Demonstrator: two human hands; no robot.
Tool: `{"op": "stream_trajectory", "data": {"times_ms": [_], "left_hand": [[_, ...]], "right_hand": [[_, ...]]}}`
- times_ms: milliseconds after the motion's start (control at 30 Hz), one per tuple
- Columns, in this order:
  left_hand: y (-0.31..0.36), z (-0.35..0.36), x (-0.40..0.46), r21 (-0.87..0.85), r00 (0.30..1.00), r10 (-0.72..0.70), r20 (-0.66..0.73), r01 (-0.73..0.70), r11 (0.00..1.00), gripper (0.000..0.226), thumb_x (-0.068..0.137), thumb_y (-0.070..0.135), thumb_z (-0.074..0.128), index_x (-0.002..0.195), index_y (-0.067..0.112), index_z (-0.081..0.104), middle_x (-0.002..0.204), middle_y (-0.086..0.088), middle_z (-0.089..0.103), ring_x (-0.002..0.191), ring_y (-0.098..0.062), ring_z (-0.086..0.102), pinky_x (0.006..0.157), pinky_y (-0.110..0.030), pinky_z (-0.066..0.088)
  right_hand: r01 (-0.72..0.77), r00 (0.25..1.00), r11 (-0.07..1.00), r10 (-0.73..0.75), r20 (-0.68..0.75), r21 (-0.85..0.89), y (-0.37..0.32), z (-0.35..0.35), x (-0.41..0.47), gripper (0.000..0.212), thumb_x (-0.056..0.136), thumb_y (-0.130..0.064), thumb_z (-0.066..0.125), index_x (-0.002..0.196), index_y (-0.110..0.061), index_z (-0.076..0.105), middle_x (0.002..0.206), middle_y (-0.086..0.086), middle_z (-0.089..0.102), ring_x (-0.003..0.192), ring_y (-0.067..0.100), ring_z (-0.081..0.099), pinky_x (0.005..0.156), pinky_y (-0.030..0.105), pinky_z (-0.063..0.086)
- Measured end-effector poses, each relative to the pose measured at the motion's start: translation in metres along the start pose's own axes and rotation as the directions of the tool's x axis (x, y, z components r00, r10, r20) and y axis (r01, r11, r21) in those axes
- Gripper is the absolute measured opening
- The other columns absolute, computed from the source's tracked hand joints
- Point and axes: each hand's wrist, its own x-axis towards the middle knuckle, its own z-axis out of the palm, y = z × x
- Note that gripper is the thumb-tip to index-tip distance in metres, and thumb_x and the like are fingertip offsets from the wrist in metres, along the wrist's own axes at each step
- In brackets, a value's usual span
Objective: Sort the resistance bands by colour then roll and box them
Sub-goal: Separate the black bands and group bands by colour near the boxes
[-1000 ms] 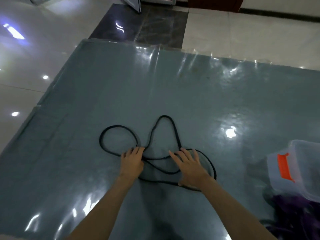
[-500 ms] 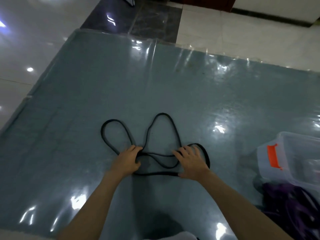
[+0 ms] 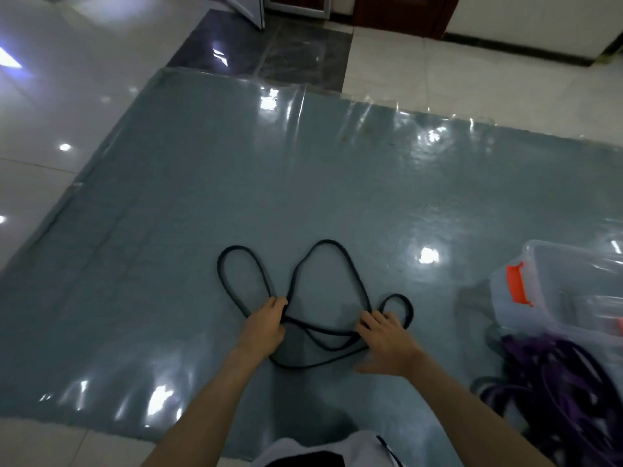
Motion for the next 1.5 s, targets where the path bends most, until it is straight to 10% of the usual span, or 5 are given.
{"op": "stream_trajectory", "data": {"times_ms": [267, 433, 700, 1233, 1500], "left_hand": [[0.01, 0.006, -0.022, -0.006, 0.999, -0.003, 0.045, 0.003, 1.0, 0.047, 0.099, 0.005, 0.061, 0.144, 0.012, 0.054, 0.139, -0.007, 0.059, 0.122, -0.025, 0.061, 0.099, -0.041, 0.053], [0.023, 0.003, -0.039, -0.196, 0.999, -0.012, -0.036, 0.004, 0.981, 0.044, 0.099, 0.001, 0.062, 0.139, 0.017, 0.066, 0.135, 0.001, 0.064, 0.119, -0.015, 0.063, 0.105, -0.027, 0.051], [0.111, -0.026, -0.062, -0.524, 0.964, 0.076, -0.254, -0.203, 0.827, 0.049, 0.095, -0.007, 0.067, 0.127, 0.031, 0.065, 0.115, 0.015, 0.069, 0.104, 0.004, 0.065, 0.091, -0.012, 0.051], [0.322, 0.039, -0.112, -0.805, 0.965, 0.252, -0.072, -0.205, 0.557, 0.03, 0.088, 0.004, 0.083, 0.105, 0.023, 0.069, 0.108, 0.003, 0.078, 0.091, -0.022, 0.076, 0.087, -0.041, 0.064], [0.445, 0.111, -0.165, -0.793, 0.953, 0.275, -0.126, -0.263, 0.549, 0.026, 0.087, 0.003, 0.084, 0.104, 0.014, 0.066, 0.101, 0.006, 0.078, 0.084, -0.012, 0.074, 0.08, -0.022, 0.058]], "right_hand": [[-0.082, 0.96, 0.996, 0.074, -0.27, -0.02, -0.01, 0.001, -0.017, 0.048, 0.033, -0.012, 0.103, 0.07, -0.026, 0.076, 0.073, -0.008, 0.07, 0.066, 0.017, 0.069, 0.067, 0.035, 0.059], [-0.285, 0.875, 0.869, 0.408, -0.26, 0.404, -0.01, 0.011, -0.026, 0.022, 0.102, -0.03, 0.064, 0.124, -0.031, 0.068, 0.124, -0.013, 0.069, 0.123, 0.012, 0.06, 0.122, 0.045, 0.02], [0.101, 0.644, 0.286, 0.711, -0.282, 0.953, -0.006, -0.017, -0.084, 0.034, 0.094, -0.01, 0.077, 0.119, -0.029, 0.063, 0.095, -0.003, 0.074, 0.092, 0.007, 0.071, 0.087, 0.034, 0.06], [0.557, 0.431, -0.358, 0.896, 0.107, 0.75, 0.051, 0.031, -0.281, 0.017, 0.083, -0.014, 0.085, 0.091, -0.018, 0.071, 0.08, 0.01, 0.067, 0.069, 0.021, 0.071, 0.059, 0.03, 0.06], [0.681, 0.454, -0.481, 0.869, 0.198, 0.551, 0.121, 0.087, -0.396, 0.026, 0.076, -0.02, 0.084, 0.089, -0.019, 0.063, 0.059, -0.004, 0.049, 0.048, 0.008, 0.044, 0.049, 0.021, 0.043]]}}
